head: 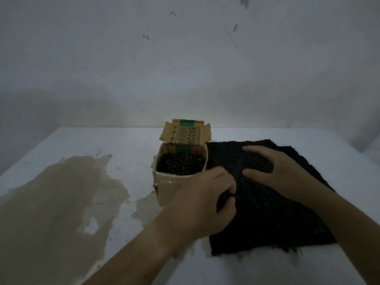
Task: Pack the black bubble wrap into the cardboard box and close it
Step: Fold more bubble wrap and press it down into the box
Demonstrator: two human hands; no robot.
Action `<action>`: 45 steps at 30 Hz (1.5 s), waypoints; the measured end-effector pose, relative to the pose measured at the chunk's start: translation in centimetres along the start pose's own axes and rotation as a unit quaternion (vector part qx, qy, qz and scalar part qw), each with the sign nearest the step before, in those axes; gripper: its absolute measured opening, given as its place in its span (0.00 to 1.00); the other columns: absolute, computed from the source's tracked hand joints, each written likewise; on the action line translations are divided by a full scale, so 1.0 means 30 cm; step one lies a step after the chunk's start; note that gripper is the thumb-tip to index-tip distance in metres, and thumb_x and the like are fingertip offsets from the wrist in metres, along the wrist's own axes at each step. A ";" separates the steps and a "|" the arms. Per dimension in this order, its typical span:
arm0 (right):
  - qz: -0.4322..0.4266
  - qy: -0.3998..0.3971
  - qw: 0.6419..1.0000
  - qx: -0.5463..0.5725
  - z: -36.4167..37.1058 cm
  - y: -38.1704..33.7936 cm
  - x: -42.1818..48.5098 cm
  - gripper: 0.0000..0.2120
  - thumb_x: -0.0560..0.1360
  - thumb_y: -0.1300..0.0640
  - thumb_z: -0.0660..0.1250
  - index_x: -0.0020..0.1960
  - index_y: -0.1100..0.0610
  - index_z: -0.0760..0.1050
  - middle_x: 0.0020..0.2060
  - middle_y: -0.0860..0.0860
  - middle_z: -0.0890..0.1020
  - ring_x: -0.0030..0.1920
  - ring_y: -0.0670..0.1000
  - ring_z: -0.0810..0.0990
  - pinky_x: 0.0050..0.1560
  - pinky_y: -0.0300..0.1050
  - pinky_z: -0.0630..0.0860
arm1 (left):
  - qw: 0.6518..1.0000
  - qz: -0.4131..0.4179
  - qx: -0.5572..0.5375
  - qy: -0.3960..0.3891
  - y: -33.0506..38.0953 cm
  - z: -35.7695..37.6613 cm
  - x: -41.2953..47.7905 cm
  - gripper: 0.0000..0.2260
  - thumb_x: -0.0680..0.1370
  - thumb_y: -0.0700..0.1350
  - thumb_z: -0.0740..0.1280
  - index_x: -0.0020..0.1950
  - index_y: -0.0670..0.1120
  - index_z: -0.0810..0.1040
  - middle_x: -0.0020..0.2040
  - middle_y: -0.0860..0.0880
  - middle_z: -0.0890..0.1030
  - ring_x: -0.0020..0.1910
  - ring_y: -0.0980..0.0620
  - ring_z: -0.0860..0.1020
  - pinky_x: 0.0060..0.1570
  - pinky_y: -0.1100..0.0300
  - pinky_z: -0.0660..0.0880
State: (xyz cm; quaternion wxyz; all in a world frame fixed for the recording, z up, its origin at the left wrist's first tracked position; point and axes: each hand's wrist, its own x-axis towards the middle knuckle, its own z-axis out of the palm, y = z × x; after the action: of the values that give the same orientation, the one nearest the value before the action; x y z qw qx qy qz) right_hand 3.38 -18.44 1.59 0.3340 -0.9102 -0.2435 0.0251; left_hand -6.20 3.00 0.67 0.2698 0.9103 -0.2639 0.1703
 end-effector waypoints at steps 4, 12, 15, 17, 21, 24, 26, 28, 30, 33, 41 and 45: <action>0.077 0.067 0.994 -0.029 0.017 0.166 -0.121 0.26 0.72 0.44 0.71 0.69 0.48 0.71 0.62 0.41 0.73 0.62 0.40 0.69 0.61 0.36 0.62 | 0.980 -0.147 0.052 -0.125 0.013 0.165 0.002 0.10 0.79 0.53 0.63 0.56 0.50 0.70 0.54 0.51 0.72 0.48 0.51 0.75 0.44 0.57 0.72; 0.297 0.114 0.931 -0.178 -0.016 0.454 -0.209 0.32 0.74 0.40 0.67 0.70 0.57 0.69 0.65 0.59 0.75 0.63 0.63 0.74 0.61 0.56 0.73 | 0.902 -0.321 0.246 -0.153 0.003 0.295 0.024 0.20 0.81 0.59 0.59 0.62 0.45 0.69 0.59 0.44 0.76 0.53 0.47 0.79 0.45 0.57 0.73; 0.278 0.133 0.929 -0.202 -0.015 0.476 -0.215 0.17 0.72 0.42 0.70 0.56 0.50 0.78 0.56 0.55 0.79 0.53 0.60 0.77 0.52 0.54 0.77 | 0.899 -0.299 0.277 -0.159 0.005 0.313 0.010 0.16 0.81 0.56 0.58 0.62 0.47 0.68 0.61 0.44 0.72 0.53 0.46 0.77 0.46 0.55 0.72; 0.260 0.155 0.936 -0.178 -0.022 0.473 -0.217 0.04 0.72 0.48 0.70 0.41 0.45 0.77 0.47 0.51 0.80 0.45 0.57 0.77 0.45 0.50 0.76 | 0.902 -0.281 0.284 -0.162 0.007 0.323 0.005 0.12 0.83 0.53 0.57 0.61 0.48 0.67 0.61 0.44 0.70 0.50 0.46 0.76 0.41 0.56 0.70; 0.255 0.154 0.944 -0.142 -0.020 0.477 -0.226 0.06 0.72 0.48 0.71 0.40 0.46 0.75 0.45 0.49 0.79 0.47 0.57 0.78 0.47 0.52 0.76 | 0.926 -0.266 0.240 -0.120 0.016 0.327 0.005 0.05 0.81 0.46 0.58 0.57 0.48 0.68 0.60 0.45 0.69 0.45 0.47 0.75 0.37 0.56 0.64; 0.274 0.121 0.941 -0.158 -0.023 0.484 -0.227 0.19 0.69 0.44 0.74 0.56 0.51 0.77 0.54 0.54 0.79 0.54 0.59 0.77 0.52 0.53 0.76 | 0.966 -0.242 0.094 0.011 0.040 0.326 0.022 0.05 0.82 0.47 0.59 0.49 0.48 0.64 0.55 0.49 0.68 0.38 0.55 0.71 0.32 0.63 0.63; 0.286 0.117 0.935 -0.176 -0.025 0.482 -0.227 0.28 0.69 0.41 0.74 0.64 0.52 0.74 0.60 0.57 0.77 0.57 0.61 0.76 0.55 0.54 0.74 | 0.961 -0.260 -0.036 0.087 0.059 0.312 0.052 0.11 0.81 0.51 0.63 0.47 0.46 0.65 0.52 0.52 0.68 0.40 0.62 0.69 0.37 0.67 0.67; 0.314 0.130 0.916 -0.212 -0.032 0.476 -0.234 0.37 0.68 0.36 0.71 0.70 0.54 0.68 0.64 0.58 0.75 0.61 0.64 0.73 0.58 0.56 0.72 | 0.926 -0.316 -0.159 0.130 0.074 0.286 0.089 0.11 0.79 0.51 0.66 0.51 0.47 0.67 0.51 0.56 0.68 0.45 0.70 0.67 0.44 0.70 0.67; 0.359 0.138 0.895 -0.225 -0.049 0.474 -0.241 0.39 0.69 0.32 0.67 0.71 0.55 0.67 0.64 0.59 0.74 0.63 0.64 0.71 0.59 0.58 0.69 | 0.877 -0.383 -0.260 0.128 0.079 0.262 0.117 0.11 0.78 0.48 0.68 0.56 0.50 0.68 0.50 0.59 0.70 0.44 0.68 0.70 0.42 0.68 0.70; 0.379 0.161 0.894 -0.178 -0.076 0.501 -0.248 0.21 0.74 0.39 0.66 0.58 0.53 0.77 0.57 0.59 0.78 0.58 0.65 0.73 0.59 0.58 0.70 | 0.815 -0.427 -0.379 0.102 0.082 0.242 0.127 0.13 0.78 0.38 0.68 0.58 0.51 0.72 0.45 0.59 0.73 0.36 0.62 0.73 0.37 0.64 0.72; 0.370 0.194 0.896 -0.148 -0.076 0.554 -0.268 0.16 0.71 0.40 0.69 0.46 0.52 0.75 0.48 0.56 0.79 0.48 0.62 0.78 0.48 0.53 0.76 | 0.937 -0.248 -0.245 0.035 0.074 0.190 0.125 0.16 0.77 0.35 0.63 0.49 0.58 0.74 0.71 0.63 0.69 0.62 0.68 0.71 0.41 0.65 0.74; 0.356 0.192 0.899 -0.165 -0.074 0.530 -0.267 0.09 0.72 0.44 0.71 0.41 0.49 0.79 0.43 0.55 0.80 0.44 0.61 0.78 0.45 0.53 0.78 | 0.963 -0.175 -0.198 0.060 0.084 0.161 0.145 0.11 0.81 0.40 0.64 0.49 0.58 0.75 0.68 0.63 0.74 0.62 0.73 0.68 0.61 0.76 0.63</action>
State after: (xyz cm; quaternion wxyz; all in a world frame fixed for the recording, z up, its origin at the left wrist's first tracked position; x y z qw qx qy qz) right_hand 3.56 -33.92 -7.49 0.1877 -0.9654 0.1651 -0.0738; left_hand -3.33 -3.29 -0.20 0.4858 0.8586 -0.1124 0.1194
